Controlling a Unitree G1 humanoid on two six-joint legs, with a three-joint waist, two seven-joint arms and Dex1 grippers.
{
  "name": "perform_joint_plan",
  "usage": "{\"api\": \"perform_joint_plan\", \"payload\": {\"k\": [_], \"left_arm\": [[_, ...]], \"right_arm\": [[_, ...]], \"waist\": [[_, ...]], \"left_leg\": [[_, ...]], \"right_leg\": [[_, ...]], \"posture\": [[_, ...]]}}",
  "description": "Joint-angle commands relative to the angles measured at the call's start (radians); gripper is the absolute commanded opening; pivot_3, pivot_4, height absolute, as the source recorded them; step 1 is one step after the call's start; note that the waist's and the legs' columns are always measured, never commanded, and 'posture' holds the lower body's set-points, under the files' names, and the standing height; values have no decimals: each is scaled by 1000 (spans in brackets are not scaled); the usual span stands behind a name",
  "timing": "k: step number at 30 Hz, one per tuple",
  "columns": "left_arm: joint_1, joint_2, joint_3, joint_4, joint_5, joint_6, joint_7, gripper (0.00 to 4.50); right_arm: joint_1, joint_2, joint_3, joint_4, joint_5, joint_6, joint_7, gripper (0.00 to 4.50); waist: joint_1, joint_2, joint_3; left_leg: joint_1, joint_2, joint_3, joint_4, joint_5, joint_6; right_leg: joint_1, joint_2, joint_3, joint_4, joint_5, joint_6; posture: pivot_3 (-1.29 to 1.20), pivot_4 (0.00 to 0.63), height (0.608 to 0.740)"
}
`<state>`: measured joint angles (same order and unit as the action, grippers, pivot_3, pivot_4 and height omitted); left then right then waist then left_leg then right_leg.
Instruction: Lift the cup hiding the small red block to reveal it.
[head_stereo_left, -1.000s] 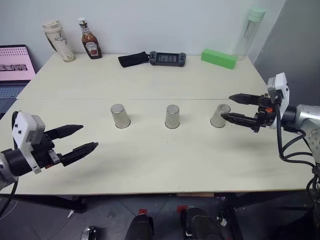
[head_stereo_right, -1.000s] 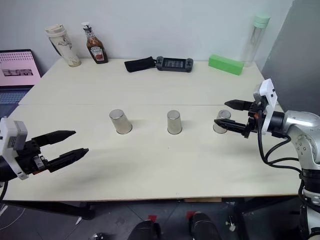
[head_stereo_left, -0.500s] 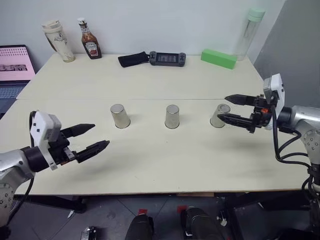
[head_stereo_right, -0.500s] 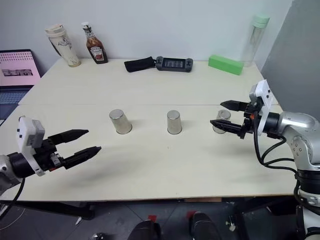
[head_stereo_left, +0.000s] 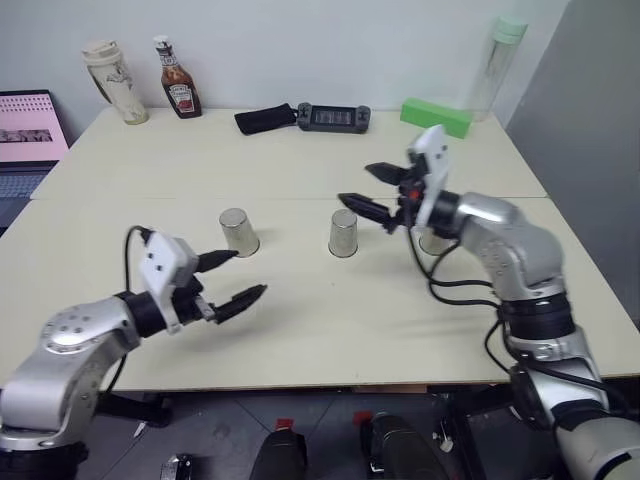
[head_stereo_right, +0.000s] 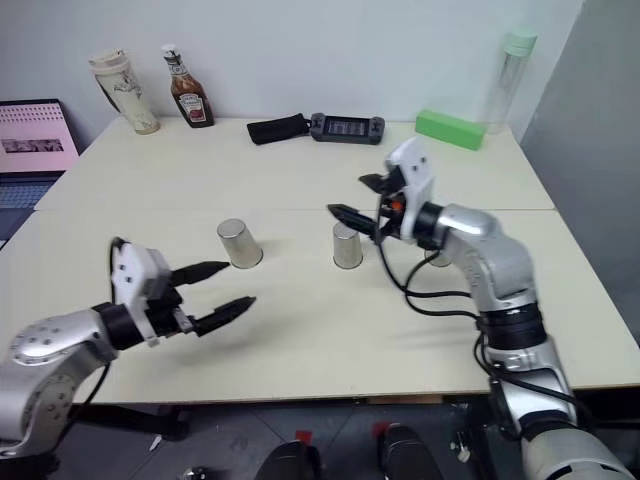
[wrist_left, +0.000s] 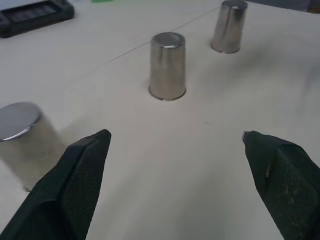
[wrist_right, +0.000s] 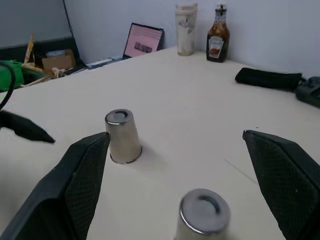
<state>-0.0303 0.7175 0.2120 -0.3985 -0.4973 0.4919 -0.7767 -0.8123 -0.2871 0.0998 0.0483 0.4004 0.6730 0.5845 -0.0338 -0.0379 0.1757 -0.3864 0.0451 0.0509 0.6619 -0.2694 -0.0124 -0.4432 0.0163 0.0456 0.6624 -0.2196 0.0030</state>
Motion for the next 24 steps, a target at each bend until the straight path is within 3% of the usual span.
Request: {"api": "perform_joint_plan", "payload": {"k": [1,4,13,24], "left_arm": [[-58,-82,-84,4,64,-54,77,4489],[-75,-124,-115,12,92,-67,102,4489],[-100,-230,-198,71,167,-131,159,4489],[-98,-216,-206,95,182,-145,129,4489]], "right_arm": [[-52,42,-22,64,-46,-6,-91,4500],[-65,54,-22,117,-86,-11,-126,4500],[-76,109,-26,181,-111,16,-166,4500],[-71,159,5,268,-171,-24,-194,4500]], "waist": [[5,-1,0],[5,-1,-1],[-1,-1,-1],[0,-1,-1]], "left_leg": [[-1,-1,0,0,0,0],[-8,-2,-2,2,0,0],[-8,0,-4,1,0,0],[-8,0,-8,2,0,0]], "right_leg": [[0,0,0,0,1,-1],[-4,0,-1,-1,3,-2],[-5,1,-1,0,3,-2],[-4,1,-1,0,2,-1]], "posture": [[0,150,740],[0,150,740],[0,150,740],[0,150,740]]}}
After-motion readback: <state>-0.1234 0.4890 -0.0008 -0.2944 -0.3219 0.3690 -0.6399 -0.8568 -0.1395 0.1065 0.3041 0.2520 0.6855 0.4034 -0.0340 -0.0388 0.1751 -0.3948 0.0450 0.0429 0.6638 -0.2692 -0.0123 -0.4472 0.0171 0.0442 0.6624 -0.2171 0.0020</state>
